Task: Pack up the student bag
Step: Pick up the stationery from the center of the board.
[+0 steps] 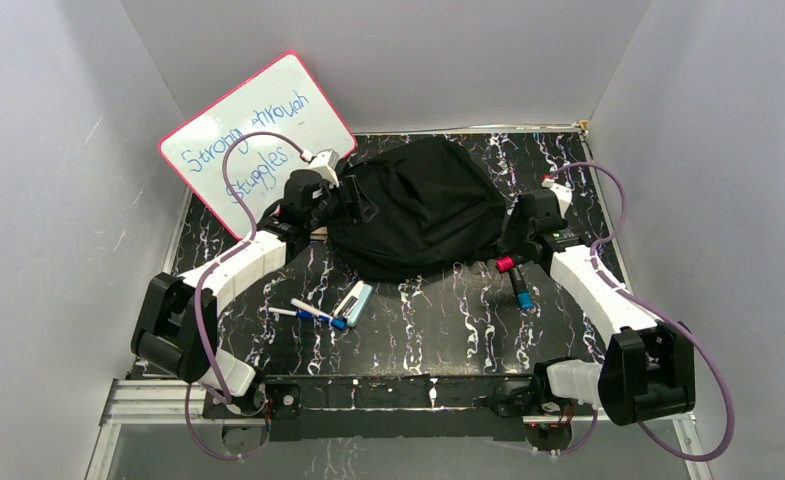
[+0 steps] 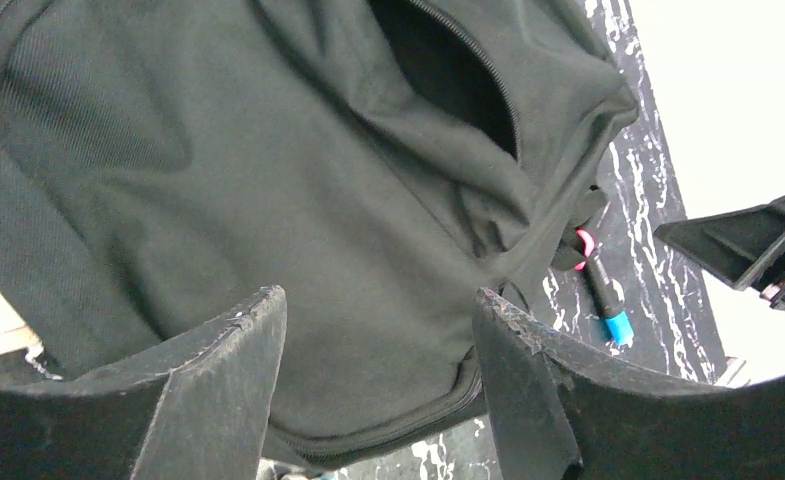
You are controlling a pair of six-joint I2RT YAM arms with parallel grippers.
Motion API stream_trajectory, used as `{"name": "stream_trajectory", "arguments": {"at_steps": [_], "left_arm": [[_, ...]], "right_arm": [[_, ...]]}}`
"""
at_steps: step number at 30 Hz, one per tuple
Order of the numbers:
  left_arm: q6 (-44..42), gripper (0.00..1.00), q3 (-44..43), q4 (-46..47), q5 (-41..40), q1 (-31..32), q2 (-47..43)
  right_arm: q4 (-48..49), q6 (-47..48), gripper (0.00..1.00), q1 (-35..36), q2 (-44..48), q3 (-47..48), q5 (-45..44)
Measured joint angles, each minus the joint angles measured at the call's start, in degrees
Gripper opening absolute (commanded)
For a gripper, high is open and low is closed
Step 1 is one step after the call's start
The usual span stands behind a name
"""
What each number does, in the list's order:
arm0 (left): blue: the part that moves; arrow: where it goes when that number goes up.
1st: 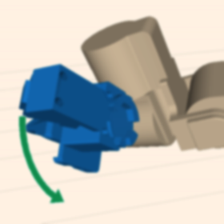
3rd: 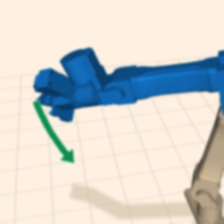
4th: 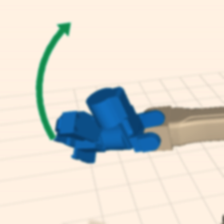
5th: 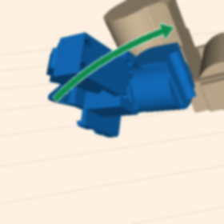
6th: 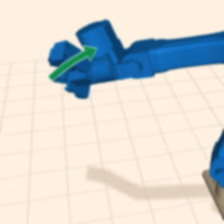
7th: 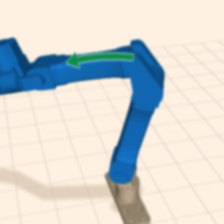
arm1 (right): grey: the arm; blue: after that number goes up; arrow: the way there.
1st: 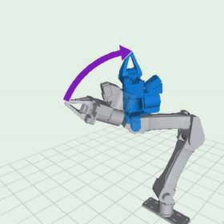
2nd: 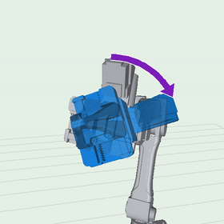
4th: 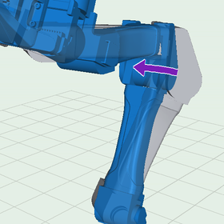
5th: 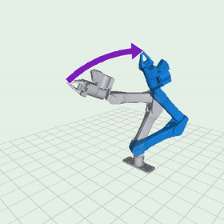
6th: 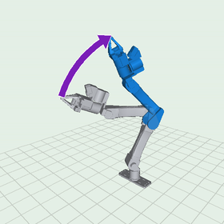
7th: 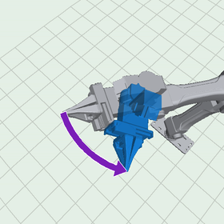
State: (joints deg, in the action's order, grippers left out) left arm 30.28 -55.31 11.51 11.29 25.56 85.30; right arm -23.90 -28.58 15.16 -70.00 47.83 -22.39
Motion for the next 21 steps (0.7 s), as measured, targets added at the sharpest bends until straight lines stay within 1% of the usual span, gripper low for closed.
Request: {"name": "stream_trajectory", "arguments": {"at_steps": [3,9,15,21], "left_arm": [[-0.55,0.66,1.03,-0.92,-0.59,-0.02,-0.74],[-1.36,0.66,1.22,-2.38,-1.53,-0.02,-0.74],[-1.55,0.66,1.22,-2.69,-1.66,-0.13,-0.74],[-1.51,0.66,1.22,-2.67,-1.25,-0.28,-0.74]], "right_arm": [[0.0,-0.96,0.7,-2.62,-1.2,-0.11,2.34],[-0.98,-0.39,0.7,-3.89,-3.74,-0.55,6.51],[-3.37,1.09,0.71,-4.81,-3.74,-4.2,6.4],[-2.51,3.43,0.7,-7.45,-5.81,-5.29,7.76]]}}
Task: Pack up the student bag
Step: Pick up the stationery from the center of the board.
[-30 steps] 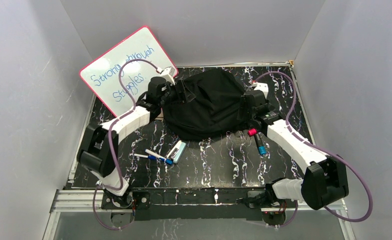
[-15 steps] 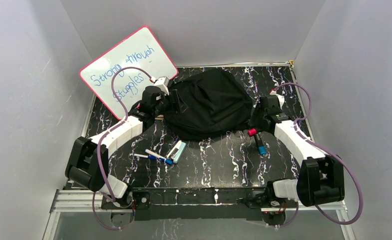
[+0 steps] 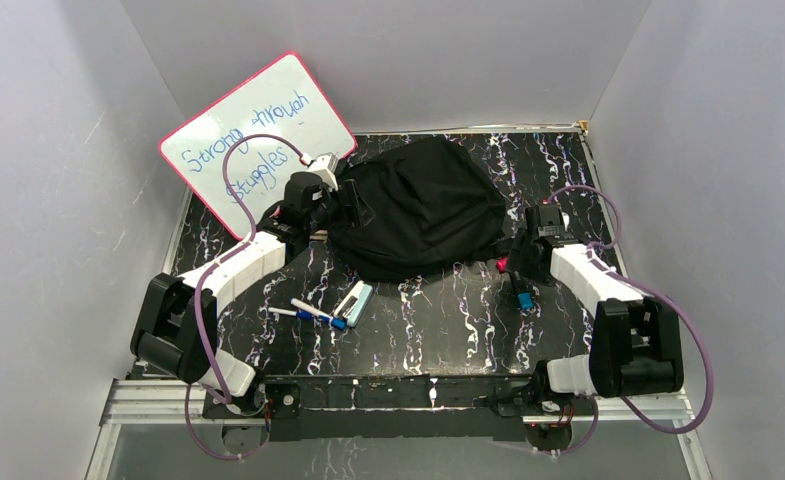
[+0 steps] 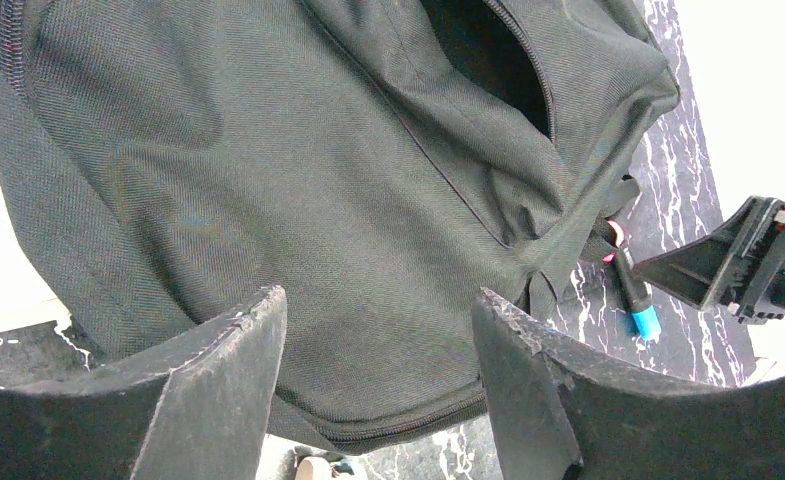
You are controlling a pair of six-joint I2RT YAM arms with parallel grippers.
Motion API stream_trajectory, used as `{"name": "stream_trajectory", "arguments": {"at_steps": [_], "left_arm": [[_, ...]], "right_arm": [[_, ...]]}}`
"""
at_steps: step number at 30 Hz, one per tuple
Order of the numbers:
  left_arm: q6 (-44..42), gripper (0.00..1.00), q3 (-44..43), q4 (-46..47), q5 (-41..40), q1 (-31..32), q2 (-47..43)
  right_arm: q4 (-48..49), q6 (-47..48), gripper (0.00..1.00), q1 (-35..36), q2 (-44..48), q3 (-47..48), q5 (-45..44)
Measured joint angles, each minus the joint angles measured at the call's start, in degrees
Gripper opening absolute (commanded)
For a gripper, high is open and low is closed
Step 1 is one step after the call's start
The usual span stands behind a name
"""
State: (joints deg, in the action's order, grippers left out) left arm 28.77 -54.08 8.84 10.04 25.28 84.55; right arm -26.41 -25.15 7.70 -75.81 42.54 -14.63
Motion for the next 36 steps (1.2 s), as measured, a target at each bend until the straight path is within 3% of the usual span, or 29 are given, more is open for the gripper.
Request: {"name": "stream_trajectory", "arguments": {"at_steps": [7,22,30,33,36], "left_arm": [[0.02,0.66,-0.02,-0.11,0.26,0.0,0.28],[0.39,0.7,-0.09,-0.37,0.85,0.0,0.5],[0.39,0.85,-0.11,-0.59,0.63,0.0,0.48],[0.35,0.93,-0.13,-0.55,1.27,0.0,0.35],[0.5,0.95,-0.13,-0.09,2.49,0.0,-0.33]], "right_arm": [[1.38,3.76,0.65,-0.96,-3.76,-0.02,5.46],[2.27,6.03,0.32,-1.01,-6.97,0.24,4.74],[2.27,6.12,0.05,-1.14,-7.23,0.68,4.76],[1.2,6.01,0.0,-1.22,-5.84,0.79,6.01],[-0.92,5.4,0.0,-1.22,-0.94,1.01,10.1]]}}
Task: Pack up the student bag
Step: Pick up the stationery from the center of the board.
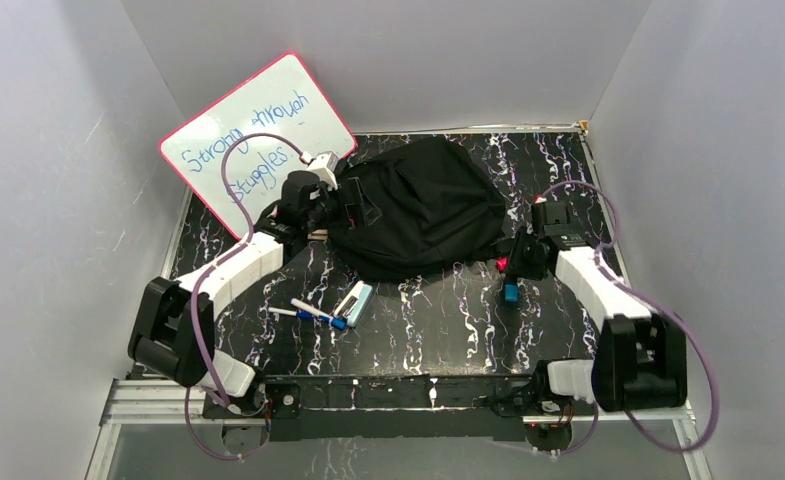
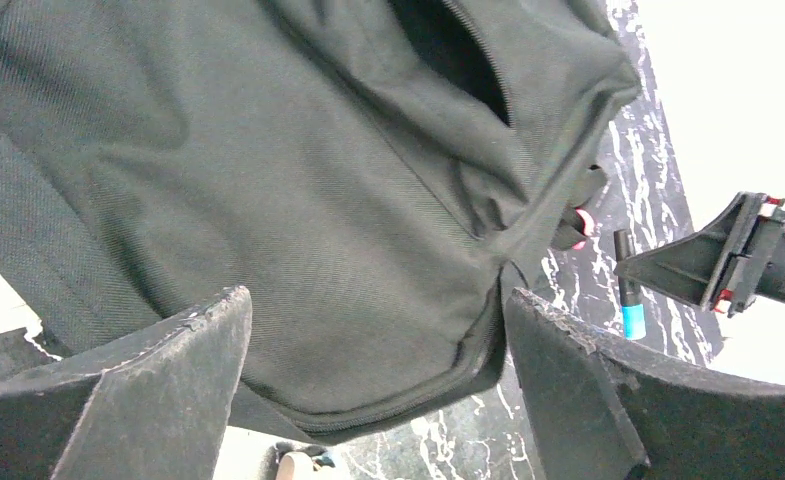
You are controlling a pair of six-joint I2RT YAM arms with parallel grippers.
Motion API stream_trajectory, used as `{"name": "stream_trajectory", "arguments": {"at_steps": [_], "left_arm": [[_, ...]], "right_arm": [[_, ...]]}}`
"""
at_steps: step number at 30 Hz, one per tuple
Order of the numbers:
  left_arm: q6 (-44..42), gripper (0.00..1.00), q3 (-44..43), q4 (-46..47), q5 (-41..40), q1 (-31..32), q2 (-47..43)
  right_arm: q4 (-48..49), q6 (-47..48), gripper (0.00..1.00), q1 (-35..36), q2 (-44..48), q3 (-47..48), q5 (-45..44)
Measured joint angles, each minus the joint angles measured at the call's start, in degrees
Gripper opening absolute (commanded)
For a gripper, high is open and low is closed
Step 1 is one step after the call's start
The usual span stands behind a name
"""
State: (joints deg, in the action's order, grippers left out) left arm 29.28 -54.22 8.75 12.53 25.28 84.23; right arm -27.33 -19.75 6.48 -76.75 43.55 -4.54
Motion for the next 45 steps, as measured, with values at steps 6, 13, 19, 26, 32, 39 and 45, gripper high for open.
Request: {"name": "stream_trajectory", "arguments": {"at_steps": [6,13,19,26,32,39,45], "left_arm": [[2.16,0.94,0.87,3.98,4.66,-0.04,-4.59],[5.46,0.87,2.14,10.99,9.16,4.44,-6.84],[7.02,0.82,2.14,14.69,9.05,10.86,-5.44],[7.3,0.68,1.86,16.55,8.7,12.33,-2.45],[7.19,0.64,0.09,16.5,9.38,13.51,0.83],[7.23,0.61,-2.84,16.55,9.6,15.02,4.09],[7.15,0.56,-4.39,16.98,10.47,15.58,6.4]], "right_arm": [[0.94,-6.49,0.0,0.33,15.54,0.17,13.42],[13.66,-25.42,0.0,5.27,21.09,0.15,18.62],[18.93,-35.74,0.0,14.8,16.31,0.61,13.35],[23.87,-43.04,0.0,18.25,14.51,0.61,9.16],[26.25,-44.87,0.0,18.53,14.12,0.61,8.74],[27.1,-44.96,0.0,19.17,12.9,0.61,9.03],[27.54,-44.92,0.0,19.17,12.87,0.61,9.2]]}}
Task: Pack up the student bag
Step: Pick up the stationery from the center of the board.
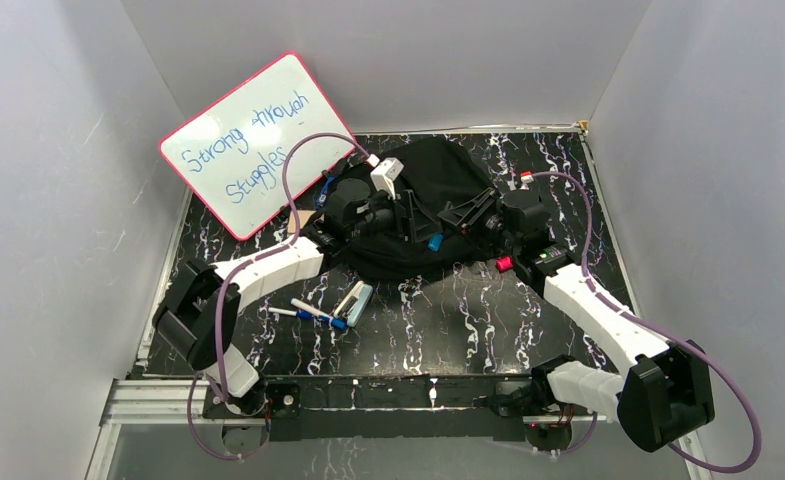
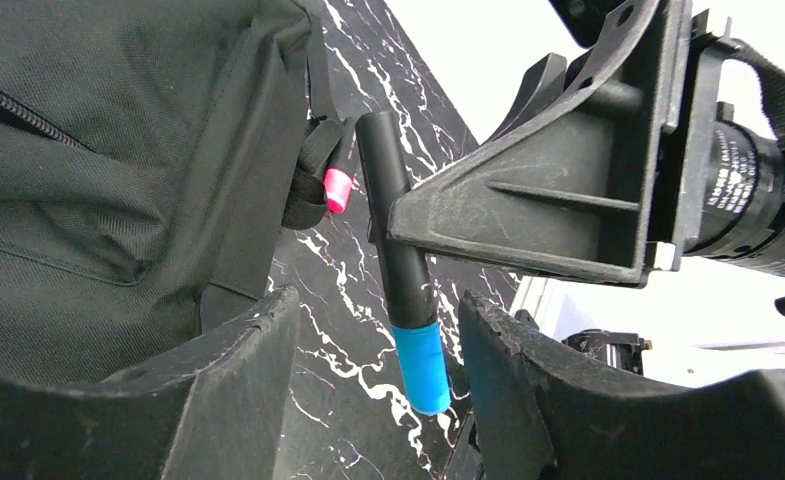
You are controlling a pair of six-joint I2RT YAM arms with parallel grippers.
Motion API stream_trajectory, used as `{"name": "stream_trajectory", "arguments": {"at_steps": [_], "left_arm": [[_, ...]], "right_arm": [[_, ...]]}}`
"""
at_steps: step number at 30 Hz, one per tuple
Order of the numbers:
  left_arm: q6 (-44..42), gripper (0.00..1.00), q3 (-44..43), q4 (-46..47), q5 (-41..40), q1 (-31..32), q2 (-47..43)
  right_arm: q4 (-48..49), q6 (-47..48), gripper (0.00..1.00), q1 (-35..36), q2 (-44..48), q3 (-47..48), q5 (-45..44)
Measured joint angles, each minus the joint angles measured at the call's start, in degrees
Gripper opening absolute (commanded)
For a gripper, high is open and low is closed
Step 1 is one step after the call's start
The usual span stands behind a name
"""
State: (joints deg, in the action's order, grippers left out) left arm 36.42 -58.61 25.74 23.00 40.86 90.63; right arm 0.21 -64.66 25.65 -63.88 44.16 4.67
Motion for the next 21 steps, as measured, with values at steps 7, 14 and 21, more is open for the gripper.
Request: {"name": "stream_trajectory", "arguments": {"at_steps": [7,14,21], "left_arm": [[-0.07,0.52,-0.24,-0.17,0.42,0.7,1.44],[-0.26,0.35,-2.25,0.61,0.52,0.9,4.31],[0.17,0.13,-3.65,1.6,1.68,1.03,5.68]], "right_arm": [[0.61,0.11,0.0,0.0,0.0,0.0,0.48],[1.18,0.35,0.0,0.0,-0.04,0.0,1.07],[1.22,0.83,0.09,-0.07,-0.04,0.0,0.61]]}}
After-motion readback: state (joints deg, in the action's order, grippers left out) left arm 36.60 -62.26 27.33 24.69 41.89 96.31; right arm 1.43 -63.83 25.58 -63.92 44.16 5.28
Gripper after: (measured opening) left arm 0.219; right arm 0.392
